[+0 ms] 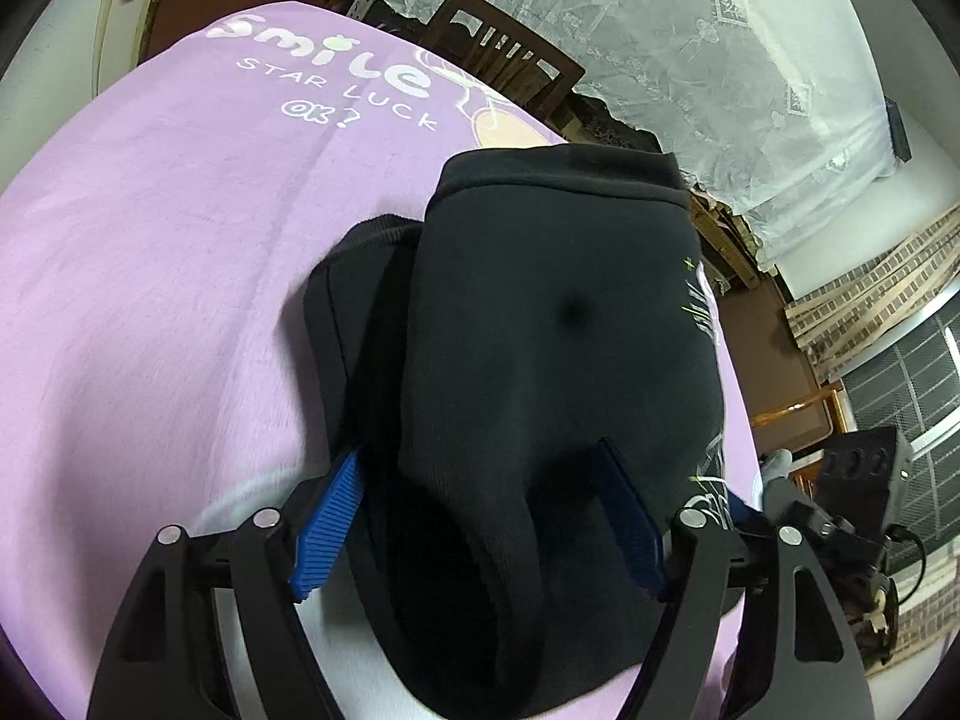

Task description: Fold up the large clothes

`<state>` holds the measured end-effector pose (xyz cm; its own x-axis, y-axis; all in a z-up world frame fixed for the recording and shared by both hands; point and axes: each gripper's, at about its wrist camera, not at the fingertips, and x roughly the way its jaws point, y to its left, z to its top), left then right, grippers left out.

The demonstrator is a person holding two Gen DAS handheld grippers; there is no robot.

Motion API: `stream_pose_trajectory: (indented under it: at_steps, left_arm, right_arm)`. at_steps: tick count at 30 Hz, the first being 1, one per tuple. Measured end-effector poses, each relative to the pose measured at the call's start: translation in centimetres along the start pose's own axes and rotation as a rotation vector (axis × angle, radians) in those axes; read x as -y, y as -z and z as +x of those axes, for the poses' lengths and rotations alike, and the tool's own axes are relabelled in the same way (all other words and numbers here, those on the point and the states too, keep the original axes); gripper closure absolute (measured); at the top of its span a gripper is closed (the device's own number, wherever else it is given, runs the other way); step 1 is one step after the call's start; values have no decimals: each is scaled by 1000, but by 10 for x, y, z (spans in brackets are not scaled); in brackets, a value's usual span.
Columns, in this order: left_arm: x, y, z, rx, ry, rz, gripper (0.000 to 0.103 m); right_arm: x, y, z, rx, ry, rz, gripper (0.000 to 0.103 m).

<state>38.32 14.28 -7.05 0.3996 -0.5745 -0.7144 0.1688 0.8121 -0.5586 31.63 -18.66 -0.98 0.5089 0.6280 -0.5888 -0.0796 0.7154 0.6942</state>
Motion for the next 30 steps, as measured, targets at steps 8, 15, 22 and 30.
stream_pose_trajectory:
  at_steps: [8,15,22,30]
  left_arm:
    - [-8,0,13,-9,97,-21,20]
    - [-3,5,12,8,120,-4,22]
    - [-1,2,22,11,95,2,23]
    - [9,9,13,33,94,43,29]
  right_arm:
    - [12,-7,41,-66,-53,41,8]
    - [13,-2,54,-44,-90,19,5]
    - [-3,5,68,-29,-27,-70,4]
    - [-3,9,56,-2,-92,-51,22]
